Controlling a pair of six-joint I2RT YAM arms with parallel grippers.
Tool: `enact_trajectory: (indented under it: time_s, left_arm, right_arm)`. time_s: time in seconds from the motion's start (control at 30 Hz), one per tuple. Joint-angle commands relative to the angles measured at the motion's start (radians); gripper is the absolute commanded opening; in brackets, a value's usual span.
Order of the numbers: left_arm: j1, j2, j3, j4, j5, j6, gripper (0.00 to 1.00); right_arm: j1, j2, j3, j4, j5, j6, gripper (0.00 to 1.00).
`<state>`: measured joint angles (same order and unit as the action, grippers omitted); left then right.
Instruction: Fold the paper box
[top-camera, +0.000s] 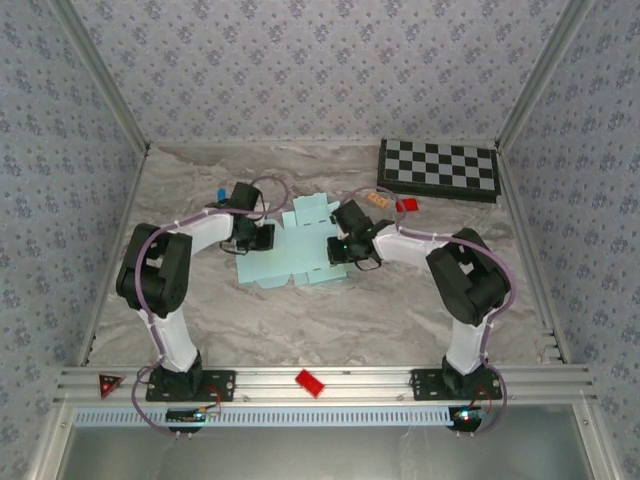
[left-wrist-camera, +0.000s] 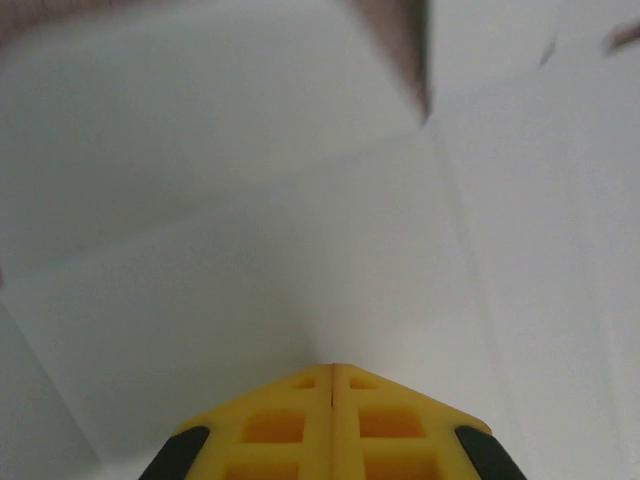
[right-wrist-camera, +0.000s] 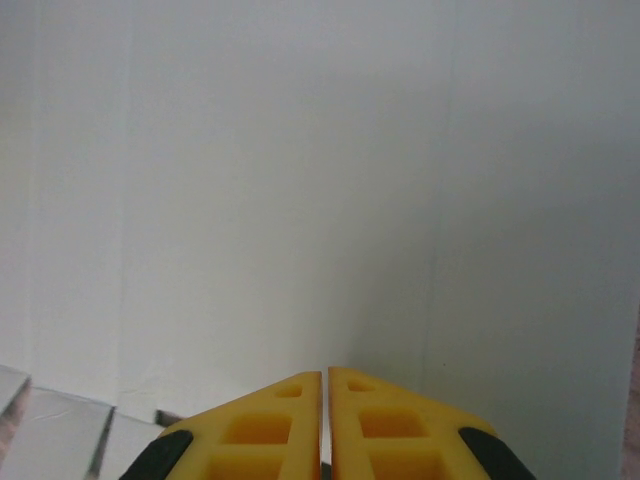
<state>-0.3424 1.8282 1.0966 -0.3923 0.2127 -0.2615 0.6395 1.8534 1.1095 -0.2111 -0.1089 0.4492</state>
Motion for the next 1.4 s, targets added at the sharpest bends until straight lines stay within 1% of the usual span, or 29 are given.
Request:
enact_trajectory:
  time_s: [0.0,0.1,0.2,0.4,0.57,0.87,1.0,1.13,1.27,1.37]
  left_arm:
    - [-0.021,-0.066,-0.063,-0.014,-0.016,-0.031,0.05]
    - [-0.047,-0.101,-0.115,-0.012,-0.031,-0.067,0.06]
    - [-0.087,-0.135,-0.156,-0.004,-0.042,-0.108,0.07]
    - [-0.173,-0.168,-0.213,0.054,-0.046,-0.208,0.11]
    - [-0.200,-0.180,-0.245,0.129,0.004,-0.319,0.11]
    - [-0.270,-0.156,-0.256,0.219,0.009,-0.450,0.12]
    - [-0.276,-0.158,-0.256,0.265,0.029,-0.487,0.15]
    - [-0.276,-0.177,-0.216,0.249,0.026,-0.479,0.18]
    - [-0.274,-0.191,-0.139,0.193,0.008,-0.441,0.23]
    - [-0.270,-0.189,-0.071,0.147,-0.007,-0.405,0.27]
  right_arm:
    - [-0.013,0.048,0.043,-0.035,0.005,-0.002,0.11]
    - [-0.023,0.085,0.074,-0.056,0.005,-0.025,0.11]
    - [-0.028,0.127,0.155,-0.086,0.005,-0.049,0.11]
    - [-0.034,0.208,0.272,-0.133,0.002,-0.090,0.12]
    - [-0.034,0.269,0.373,-0.172,-0.006,-0.121,0.12]
    - [-0.032,0.332,0.515,-0.224,-0.026,-0.150,0.12]
    - [-0.034,0.317,0.570,-0.264,-0.028,-0.165,0.12]
    - [-0.041,0.258,0.579,-0.279,-0.025,-0.164,0.13]
    - [-0.050,0.185,0.535,-0.271,-0.016,-0.140,0.13]
    - [-0.053,0.125,0.466,-0.247,-0.007,-0.107,0.13]
